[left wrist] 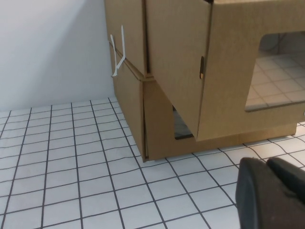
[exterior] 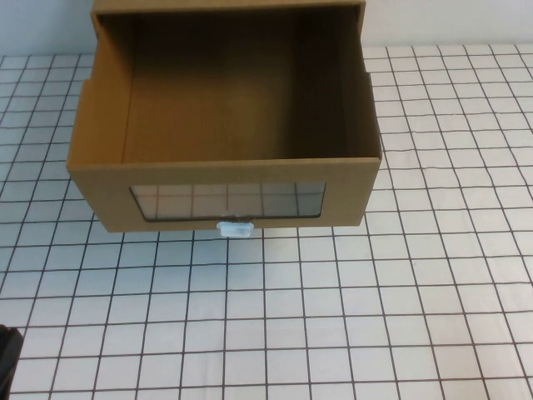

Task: Open the shoe box
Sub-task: 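Pull the top drawer of the cardboard box fully open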

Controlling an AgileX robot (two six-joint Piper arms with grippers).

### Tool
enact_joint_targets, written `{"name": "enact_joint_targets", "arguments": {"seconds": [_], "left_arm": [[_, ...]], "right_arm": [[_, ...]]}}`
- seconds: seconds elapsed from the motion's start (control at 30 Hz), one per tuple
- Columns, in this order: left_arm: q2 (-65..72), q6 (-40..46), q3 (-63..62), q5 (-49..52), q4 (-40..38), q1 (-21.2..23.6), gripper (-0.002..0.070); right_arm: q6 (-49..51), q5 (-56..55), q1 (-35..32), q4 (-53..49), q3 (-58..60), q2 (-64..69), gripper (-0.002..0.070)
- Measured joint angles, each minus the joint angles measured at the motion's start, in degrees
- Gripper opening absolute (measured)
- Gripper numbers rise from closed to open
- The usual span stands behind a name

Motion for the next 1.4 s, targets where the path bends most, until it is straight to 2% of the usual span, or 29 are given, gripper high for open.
{"name": "enact_joint_targets", "arguments": {"seconds": [0.13,0.43,0.57,0.8,1.4], "left_arm": [[0.0,0.0,0.0,0.0,0.0,0.0,-0.0002],[0.0,-0.1,0.0,0.0,0.0,0.0,-0.0002],[0.0,-0.1,0.0,0.0,0.0,0.0,-0.0002],[0.0,-0.1,0.0,0.0,0.0,0.0,-0.0002],[0.0,-0.1,0.0,0.0,0.0,0.0,-0.0002]], "right_arm": [[0.0,-3.2,-1.5,1.2,4.4,-2.8,-0.0013],[0.0,-4.2,-1.7,1.7,4.6,-2.9,-0.0013],[-0.9,-0.9,-1.7,1.8,4.6,-2.9,-0.0013],[-13.0,9.5,-1.7,8.0,4.6,-2.9,-0.0013],[-14.7,11.4,-1.7,11.9,4.6,-2.9,-0.0013]]}}
